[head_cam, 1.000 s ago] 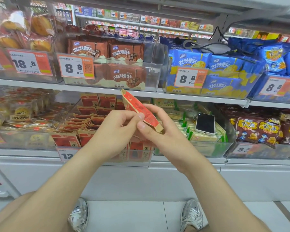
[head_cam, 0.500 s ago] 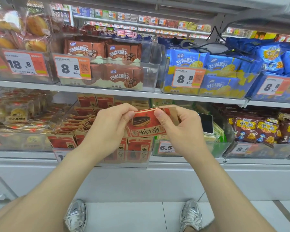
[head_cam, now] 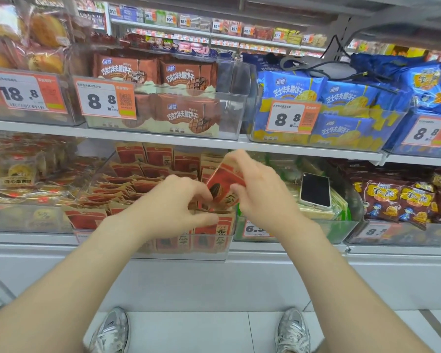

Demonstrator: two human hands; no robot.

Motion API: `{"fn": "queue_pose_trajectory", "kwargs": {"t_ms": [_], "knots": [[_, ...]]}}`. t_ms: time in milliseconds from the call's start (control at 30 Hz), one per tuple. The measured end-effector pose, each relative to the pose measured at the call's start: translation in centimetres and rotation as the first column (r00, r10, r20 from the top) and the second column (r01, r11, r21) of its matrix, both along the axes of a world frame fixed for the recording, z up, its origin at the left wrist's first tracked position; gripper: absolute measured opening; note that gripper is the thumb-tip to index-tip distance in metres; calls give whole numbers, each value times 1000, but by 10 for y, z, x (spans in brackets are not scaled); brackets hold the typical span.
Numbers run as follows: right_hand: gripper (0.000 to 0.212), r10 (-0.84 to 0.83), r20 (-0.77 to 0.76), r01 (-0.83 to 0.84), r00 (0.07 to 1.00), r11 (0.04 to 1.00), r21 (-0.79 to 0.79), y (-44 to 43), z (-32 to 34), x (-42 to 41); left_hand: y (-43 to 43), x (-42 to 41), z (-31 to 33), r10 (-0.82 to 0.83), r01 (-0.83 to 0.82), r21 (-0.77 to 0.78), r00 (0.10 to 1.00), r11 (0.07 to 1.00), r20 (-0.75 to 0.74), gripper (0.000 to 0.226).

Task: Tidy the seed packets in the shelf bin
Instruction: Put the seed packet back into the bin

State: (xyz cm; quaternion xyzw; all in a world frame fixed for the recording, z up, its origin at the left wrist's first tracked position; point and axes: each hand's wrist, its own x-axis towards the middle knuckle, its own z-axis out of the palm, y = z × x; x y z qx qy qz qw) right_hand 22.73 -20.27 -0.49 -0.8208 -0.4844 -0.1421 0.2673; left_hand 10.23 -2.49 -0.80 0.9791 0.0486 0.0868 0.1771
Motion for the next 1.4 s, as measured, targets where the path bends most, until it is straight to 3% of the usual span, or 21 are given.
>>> {"fn": "queue_pose_trajectory", "kwargs": {"t_ms": [67, 133, 233, 333, 467, 567, 633, 733, 800, 900, 1000, 1067, 1200, 1400], "knots": [[45, -5, 53, 11, 999, 993, -116, 13, -5, 3, 2, 7, -9, -19, 23, 90, 999, 996, -46, 43], [39, -36, 109, 61, 993, 970, -236, 26, -9, 7, 4, 14, -17, -10, 16, 140, 999, 990, -47, 21], [29, -72, -15, 62, 997, 929, -366, 40, -12, 12, 2, 21, -22, 39, -13, 216, 993, 976, -113, 28], [29, -138, -104, 97, 985, 939, -330, 50, -10, 15, 0, 24, -26, 69, -46, 238, 994, 970, -88, 27], [30, -125, -275, 13, 953, 926, -376, 56, -7, 17, -1, 23, -23, 113, -116, 85, 993, 990, 43, 11], [30, -156, -331, 5, 931, 910, -414, 58, -3, 18, 2, 21, -21, 139, -138, -17, 985, 990, 106, 32], [36, -194, -366, 44, 910, 924, -381, 59, -2, 21, 4, 20, -23, 76, -81, 68, 995, 994, 63, 44], [30, -256, -411, 161, 875, 954, -252, 63, -9, 25, 4, 20, -27, 27, -19, 262, 999, 965, -25, 31], [25, -303, -385, 250, 872, 951, -182, 69, -14, 24, 5, 19, -28, 20, -5, 273, 999, 962, -49, 29], [59, -379, -246, 313, 892, 912, -266, 78, -16, 24, 6, 18, -30, -5, 12, 270, 1000, 963, -28, 30], [68, -397, -263, 284, 879, 880, -380, 84, -18, 30, 7, 18, -32, -28, 29, 263, 1000, 964, -6, 28], [64, -424, -265, 288, 866, 857, -428, 85, -17, 32, 8, 17, -34, -39, 36, 256, 999, 966, 5, 28], [32, -500, -195, 409, 844, 834, -371, 89, -13, 35, 9, 16, -34, -44, 38, 240, 999, 970, 18, 32], [25, -486, -170, 421, 857, 852, -310, 80, -18, 40, 7, 14, -32, -33, 28, 211, 999, 977, 17, 28]]}}
